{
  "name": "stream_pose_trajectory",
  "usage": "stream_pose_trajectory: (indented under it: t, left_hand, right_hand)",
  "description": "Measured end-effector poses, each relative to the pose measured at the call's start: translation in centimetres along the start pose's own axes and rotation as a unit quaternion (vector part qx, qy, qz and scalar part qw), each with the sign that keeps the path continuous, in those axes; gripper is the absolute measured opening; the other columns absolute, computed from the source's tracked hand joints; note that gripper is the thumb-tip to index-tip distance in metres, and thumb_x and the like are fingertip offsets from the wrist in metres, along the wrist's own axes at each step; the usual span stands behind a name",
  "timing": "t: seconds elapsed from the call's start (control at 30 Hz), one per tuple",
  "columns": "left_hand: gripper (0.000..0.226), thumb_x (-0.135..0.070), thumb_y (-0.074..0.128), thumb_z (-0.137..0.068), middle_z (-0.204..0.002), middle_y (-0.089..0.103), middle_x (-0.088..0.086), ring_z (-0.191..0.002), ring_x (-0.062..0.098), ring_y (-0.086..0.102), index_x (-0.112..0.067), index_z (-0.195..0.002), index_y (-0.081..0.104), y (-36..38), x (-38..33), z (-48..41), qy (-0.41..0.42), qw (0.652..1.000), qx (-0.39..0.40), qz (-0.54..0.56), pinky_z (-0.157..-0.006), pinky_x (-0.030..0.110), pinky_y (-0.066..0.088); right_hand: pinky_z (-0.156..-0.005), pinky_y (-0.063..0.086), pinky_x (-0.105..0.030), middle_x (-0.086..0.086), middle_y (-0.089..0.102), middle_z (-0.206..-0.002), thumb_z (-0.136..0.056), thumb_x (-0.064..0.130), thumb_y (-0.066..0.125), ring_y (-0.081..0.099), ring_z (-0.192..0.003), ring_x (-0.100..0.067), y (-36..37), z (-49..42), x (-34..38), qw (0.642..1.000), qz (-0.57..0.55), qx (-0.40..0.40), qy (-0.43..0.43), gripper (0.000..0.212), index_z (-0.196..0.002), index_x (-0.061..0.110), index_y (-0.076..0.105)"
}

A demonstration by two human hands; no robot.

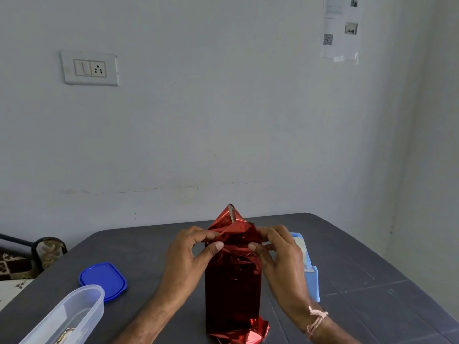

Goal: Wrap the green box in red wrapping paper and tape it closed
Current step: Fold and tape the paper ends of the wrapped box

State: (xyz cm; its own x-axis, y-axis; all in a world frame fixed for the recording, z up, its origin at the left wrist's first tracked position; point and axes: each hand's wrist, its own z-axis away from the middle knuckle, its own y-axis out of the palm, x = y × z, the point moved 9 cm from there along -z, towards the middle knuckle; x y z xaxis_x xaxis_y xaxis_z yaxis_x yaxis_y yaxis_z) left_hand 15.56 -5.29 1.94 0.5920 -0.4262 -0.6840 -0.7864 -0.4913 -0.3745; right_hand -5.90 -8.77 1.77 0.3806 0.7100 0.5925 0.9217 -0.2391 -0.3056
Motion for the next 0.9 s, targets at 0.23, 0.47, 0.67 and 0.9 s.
stream_pose_trajectory:
  t: [0.23, 0.47, 0.67, 0.9]
  left_hand:
    - [0.026, -0.045, 0.072, -0.078, -0.107, 0.067, -0.033, -0.109, -0.007, 0.057, -0.037, -0.103, 0.074, 0.1, 0.0, 0.0, -0.016, 1.000, -0.003, 0.018, -0.089, 0.016, 0.040]
    - [0.018, -0.048, 0.072, -0.076, -0.101, 0.063, -0.046, -0.105, -0.018, 0.055, -0.045, -0.094, 0.069, 0.6, -1.5, -0.5, -0.019, 0.999, 0.013, 0.026, -0.085, 0.005, 0.038]
    - [0.003, -0.029, 0.077, -0.087, -0.087, 0.077, -0.018, -0.090, 0.000, 0.070, -0.029, -0.089, 0.078, 1.5, -1.3, -1.6, -0.033, 0.997, 0.024, 0.072, -0.079, 0.006, 0.044]
    - [0.024, -0.047, 0.081, -0.074, -0.127, 0.061, -0.012, -0.122, 0.002, 0.057, -0.042, -0.097, 0.076, 1.8, 1.6, -1.9, -0.096, 0.991, -0.009, 0.093, -0.095, 0.033, 0.054]
  right_hand:
    - [-0.079, 0.056, -0.016, 0.018, 0.072, -0.099, -0.090, 0.019, 0.075, 0.066, -0.095, -0.002, 0.7, -0.5, -1.3, 0.998, -0.034, 0.009, 0.054, 0.022, -0.108, 0.032, 0.074]
    - [-0.074, 0.061, -0.033, 0.019, 0.074, -0.087, -0.092, 0.027, 0.074, 0.071, -0.085, -0.005, 1.4, -1.5, -1.4, 0.995, -0.053, 0.026, 0.083, 0.007, -0.097, 0.032, 0.073]
    - [-0.068, 0.059, -0.037, 0.016, 0.073, -0.080, -0.090, 0.036, 0.075, 0.068, -0.077, -0.005, 1.6, -2.9, -1.6, 0.995, 0.000, 0.034, 0.093, 0.004, -0.088, 0.033, 0.073]
    - [-0.068, 0.056, -0.026, 0.010, 0.069, -0.084, -0.085, 0.026, 0.081, 0.067, -0.075, -0.006, 1.8, -4.4, -2.2, 0.991, -0.007, 0.056, 0.119, 0.004, -0.083, 0.028, 0.078]
